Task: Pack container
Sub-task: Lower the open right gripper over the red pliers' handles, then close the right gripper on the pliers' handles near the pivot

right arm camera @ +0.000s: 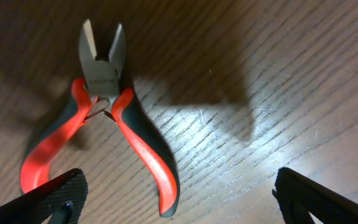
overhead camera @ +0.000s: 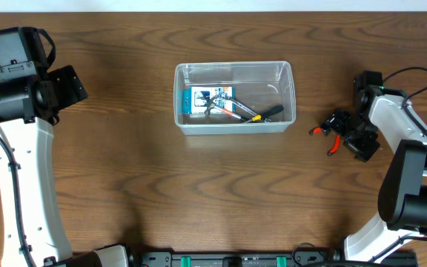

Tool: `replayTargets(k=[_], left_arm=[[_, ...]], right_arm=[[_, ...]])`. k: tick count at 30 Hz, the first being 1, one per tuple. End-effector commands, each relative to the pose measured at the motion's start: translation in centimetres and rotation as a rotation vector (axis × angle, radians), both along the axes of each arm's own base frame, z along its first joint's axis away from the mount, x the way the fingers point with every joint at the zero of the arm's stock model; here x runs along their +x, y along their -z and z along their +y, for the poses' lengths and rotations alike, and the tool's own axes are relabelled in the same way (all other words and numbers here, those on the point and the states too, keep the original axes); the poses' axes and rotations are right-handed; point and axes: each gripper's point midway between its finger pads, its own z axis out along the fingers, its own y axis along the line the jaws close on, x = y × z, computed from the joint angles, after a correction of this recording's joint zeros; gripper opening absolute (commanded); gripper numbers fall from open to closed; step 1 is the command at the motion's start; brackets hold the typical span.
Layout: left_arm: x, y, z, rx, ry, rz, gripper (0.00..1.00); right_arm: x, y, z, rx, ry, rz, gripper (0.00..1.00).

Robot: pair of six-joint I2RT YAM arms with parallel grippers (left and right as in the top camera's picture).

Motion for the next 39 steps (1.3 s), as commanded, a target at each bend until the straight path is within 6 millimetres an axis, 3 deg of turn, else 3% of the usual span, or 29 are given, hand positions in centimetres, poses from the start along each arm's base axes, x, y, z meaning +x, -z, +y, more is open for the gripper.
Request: replayTargets(k=[1, 21, 39], left_arm=[[-0.1, -0.1, 0.4, 0.020, 0.001, 0.008, 0.98], [-0.1, -0.1, 0.4, 0.020, 0.001, 0.008, 0.98], [-0.1, -0.1, 0.4, 0.020, 0.001, 0.008, 0.98]], right_arm=[[-1.1, 0.9, -0.5, -0.009, 0.001, 0.038, 0.99], [0.3, 1.3, -0.8, -0.002, -0.026, -0.028, 0.99], [-0.2, 1.9, -0.4, 0.012, -0.036, -0.021, 0.99]])
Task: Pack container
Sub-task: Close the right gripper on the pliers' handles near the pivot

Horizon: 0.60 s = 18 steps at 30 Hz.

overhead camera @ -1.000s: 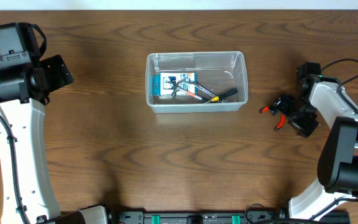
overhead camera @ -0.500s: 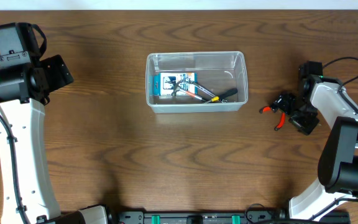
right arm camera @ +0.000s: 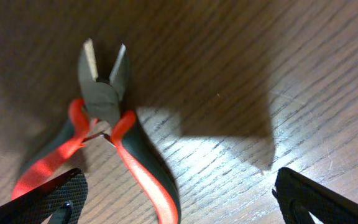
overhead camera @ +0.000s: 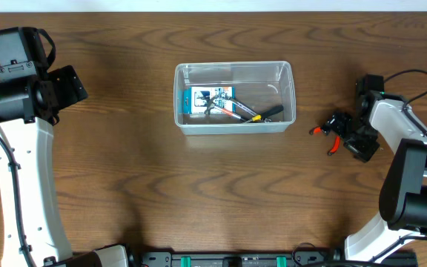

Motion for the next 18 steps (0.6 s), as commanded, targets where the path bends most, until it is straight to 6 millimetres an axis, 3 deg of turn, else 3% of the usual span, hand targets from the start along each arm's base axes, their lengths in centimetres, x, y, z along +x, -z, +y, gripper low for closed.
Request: replayTargets(k=[1, 18], left_arm=[[-0.08, -0.08, 0.40, 0.020, 0.000, 0.008, 0.98], [-0.08, -0.08, 0.40, 0.020, 0.000, 0.008, 0.98]], right_arm=[[-0.65, 0.78, -0.01, 0.004, -0.013, 0.024, 0.99], [-0.34, 0.82, -0.10, 0.000, -0.022, 0.011, 0.99]])
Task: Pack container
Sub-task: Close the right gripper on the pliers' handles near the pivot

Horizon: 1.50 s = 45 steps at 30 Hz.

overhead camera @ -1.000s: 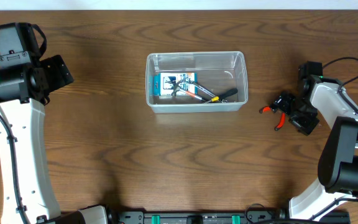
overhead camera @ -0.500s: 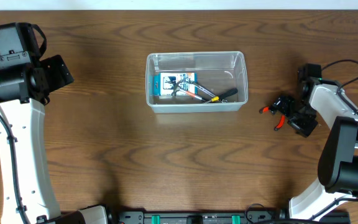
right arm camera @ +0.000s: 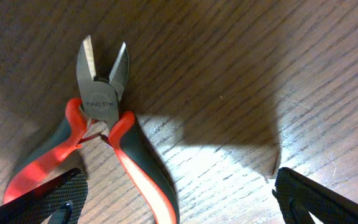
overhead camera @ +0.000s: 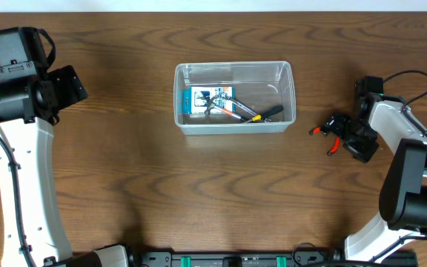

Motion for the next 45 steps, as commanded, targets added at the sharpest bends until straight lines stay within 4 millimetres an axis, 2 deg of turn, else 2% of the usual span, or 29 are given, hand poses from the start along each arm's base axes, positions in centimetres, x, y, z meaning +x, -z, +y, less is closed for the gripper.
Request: replayTargets(k=[1, 15, 18, 21, 27, 29, 33, 45], left_arm=[[-0.08, -0.08, 0.40, 0.020, 0.000, 0.008, 0.98], [-0.08, -0.08, 0.40, 0.020, 0.000, 0.008, 0.98], [-0.08, -0.08, 0.40, 0.020, 0.000, 0.008, 0.98], [-0.08, -0.08, 0.40, 0.020, 0.000, 0.008, 0.98], [-0.08, -0.08, 0.40, 0.020, 0.000, 0.008, 0.98], [-0.08, -0.08, 0.40, 0.020, 0.000, 0.008, 0.98], [-0.08, -0.08, 0.40, 0.020, 0.000, 0.008, 0.98], [-0.08, -0.08, 0.40, 0.020, 0.000, 0.008, 0.98]], right_arm=[[-0.40, 0.57, -0.08, 0.002, 0.000, 0.018, 0.99], [-0.45, 0.58, -0.06, 0.002, -0.005, 0.020, 0.99], [-0.44, 0.58, -0.07, 0.001, -0.005, 0.020, 0.80], [-0.44, 0.58, -0.07, 0.001, -0.005, 0.020, 0.72], [-0.44, 0.58, -0.07, 0.001, -0.005, 0.020, 0.73], [-0.44, 0.58, -0.07, 0.001, -0.005, 0.020, 0.68], [-0.44, 0.58, -0.06, 0.002, -0.005, 0.020, 0.65], [-0.67, 0.70, -0.03, 0.003, -0.017, 0.027, 0.69]])
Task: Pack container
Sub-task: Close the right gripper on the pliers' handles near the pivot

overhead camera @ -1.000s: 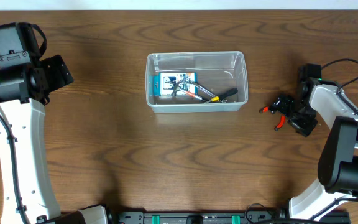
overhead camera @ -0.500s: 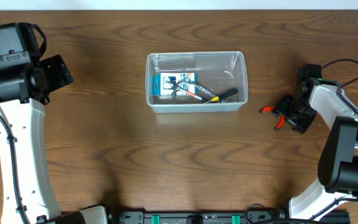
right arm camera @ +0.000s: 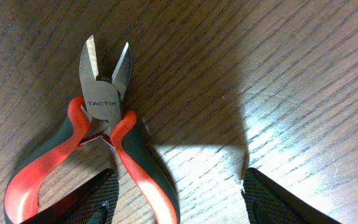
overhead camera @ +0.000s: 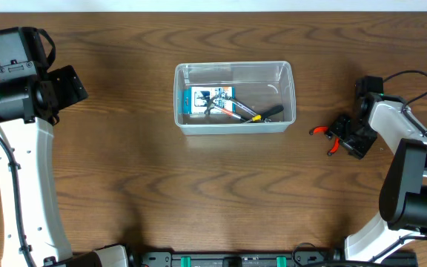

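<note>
Side cutters (right arm camera: 104,124) with red and black handles lie on the wooden table, blades pointing away from the right wrist camera. In the overhead view the cutters (overhead camera: 323,134) are right of the clear plastic container (overhead camera: 288,70), partly under my right gripper (overhead camera: 347,136). My right gripper (right arm camera: 178,183) is open and low over the table; its left finger (right arm camera: 101,199) sits between the two handles and the right-hand handle lies between the fingers. My left gripper (overhead camera: 67,85) hangs at the far left, its jaws not readable.
The container holds a blue packaged item (overhead camera: 207,101) and hand tools with black and yellow handles (overhead camera: 254,113). The right arm's cable (overhead camera: 414,74) loops at the table's right edge. Bare wood lies between the container and the cutters.
The right gripper's fingers stand closer together than before, still open, with the cutters' right-hand handle between them. In the overhead view the gripper sits a little further over the cutters. The left arm is unmoved.
My right gripper was wide open above the cutters on the table right of the container. Across the following moments it stayed over them with small shifts in view. Now its fingers have narrowed around one handle, and the cutters still lie on the table.
</note>
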Tool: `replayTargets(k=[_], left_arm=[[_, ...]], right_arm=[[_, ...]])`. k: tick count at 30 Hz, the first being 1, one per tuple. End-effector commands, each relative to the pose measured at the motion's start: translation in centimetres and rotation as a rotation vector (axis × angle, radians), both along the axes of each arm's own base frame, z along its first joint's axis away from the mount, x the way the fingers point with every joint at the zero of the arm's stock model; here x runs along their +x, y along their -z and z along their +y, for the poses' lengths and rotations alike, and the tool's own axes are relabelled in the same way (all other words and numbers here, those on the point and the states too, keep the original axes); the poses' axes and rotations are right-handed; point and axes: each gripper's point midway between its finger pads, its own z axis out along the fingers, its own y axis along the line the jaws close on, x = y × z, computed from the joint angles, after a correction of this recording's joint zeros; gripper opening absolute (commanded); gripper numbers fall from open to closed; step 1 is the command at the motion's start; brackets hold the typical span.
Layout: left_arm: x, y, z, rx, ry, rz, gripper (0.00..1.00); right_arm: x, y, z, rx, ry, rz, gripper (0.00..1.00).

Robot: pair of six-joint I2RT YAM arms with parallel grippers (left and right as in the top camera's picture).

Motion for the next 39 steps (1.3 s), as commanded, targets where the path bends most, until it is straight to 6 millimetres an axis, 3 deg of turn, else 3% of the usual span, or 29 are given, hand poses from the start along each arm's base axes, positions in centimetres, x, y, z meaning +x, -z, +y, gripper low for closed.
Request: replayTargets(k=[1, 17, 27, 34, 39], left_arm=[[-0.08, -0.08, 0.39, 0.020, 0.001, 0.008, 0.98], [-0.08, -0.08, 0.39, 0.020, 0.001, 0.008, 0.98], [-0.08, -0.08, 0.39, 0.020, 0.001, 0.008, 0.98], [-0.08, -0.08, 0.39, 0.020, 0.001, 0.008, 0.98], [-0.08, -0.08, 0.39, 0.020, 0.001, 0.008, 0.98]], right_arm=[[-0.69, 0.71, -0.07, 0.000, -0.009, 0.027, 0.69], [-0.72, 0.79, -0.07, 0.000, -0.009, 0.026, 0.70], [-0.62, 0.79, -0.03, 0.003, 0.007, 0.021, 0.58], [-0.61, 0.79, -0.02, 0.004, 0.014, 0.021, 0.38], [-0.61, 0.79, -0.03, 0.004, 0.014, 0.021, 0.38]])
